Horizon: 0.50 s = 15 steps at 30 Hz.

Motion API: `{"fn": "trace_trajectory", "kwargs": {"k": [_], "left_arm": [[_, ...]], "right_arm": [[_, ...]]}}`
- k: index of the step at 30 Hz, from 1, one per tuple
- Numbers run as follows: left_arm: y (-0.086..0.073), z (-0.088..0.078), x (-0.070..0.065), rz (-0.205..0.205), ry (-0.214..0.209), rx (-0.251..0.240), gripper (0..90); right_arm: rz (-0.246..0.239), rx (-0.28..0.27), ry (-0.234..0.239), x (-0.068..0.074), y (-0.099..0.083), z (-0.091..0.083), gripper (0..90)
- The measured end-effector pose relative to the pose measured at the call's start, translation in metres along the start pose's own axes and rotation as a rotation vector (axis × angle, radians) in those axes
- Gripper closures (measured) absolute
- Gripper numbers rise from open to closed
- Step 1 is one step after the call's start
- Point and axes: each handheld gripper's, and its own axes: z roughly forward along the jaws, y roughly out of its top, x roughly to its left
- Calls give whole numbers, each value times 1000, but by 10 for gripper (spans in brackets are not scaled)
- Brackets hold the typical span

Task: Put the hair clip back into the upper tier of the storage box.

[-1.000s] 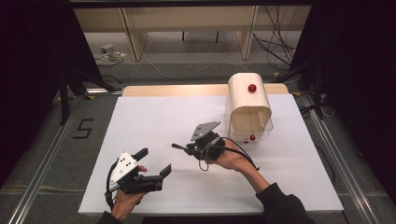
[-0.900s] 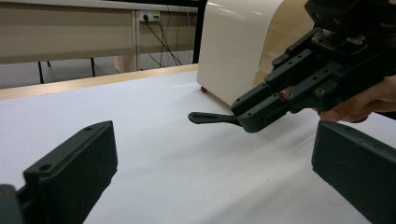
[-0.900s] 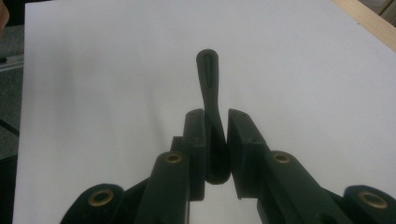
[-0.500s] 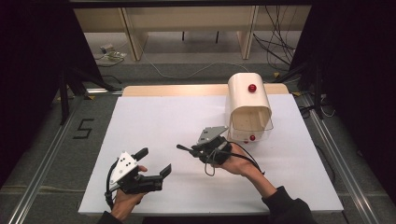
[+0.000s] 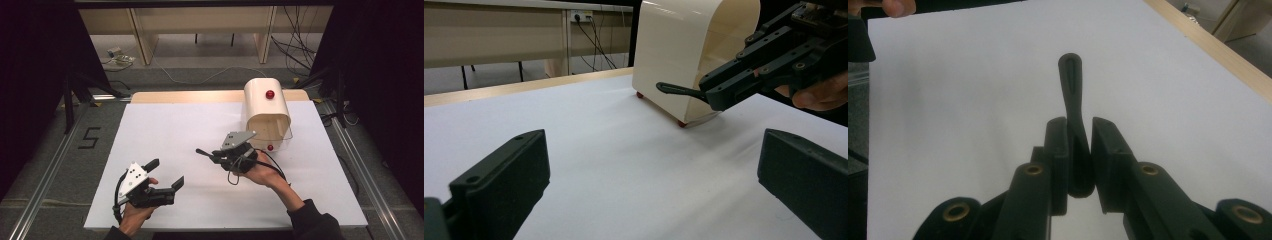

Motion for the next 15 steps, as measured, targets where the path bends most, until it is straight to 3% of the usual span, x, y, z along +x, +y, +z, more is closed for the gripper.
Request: {"fn": "trace_trajectory", "kwargs": {"k": [15], "left_arm": [[0, 0, 0, 1, 0, 2, 0]], "right_arm": [[28, -36, -43, -11, -7, -29, 787]]}}
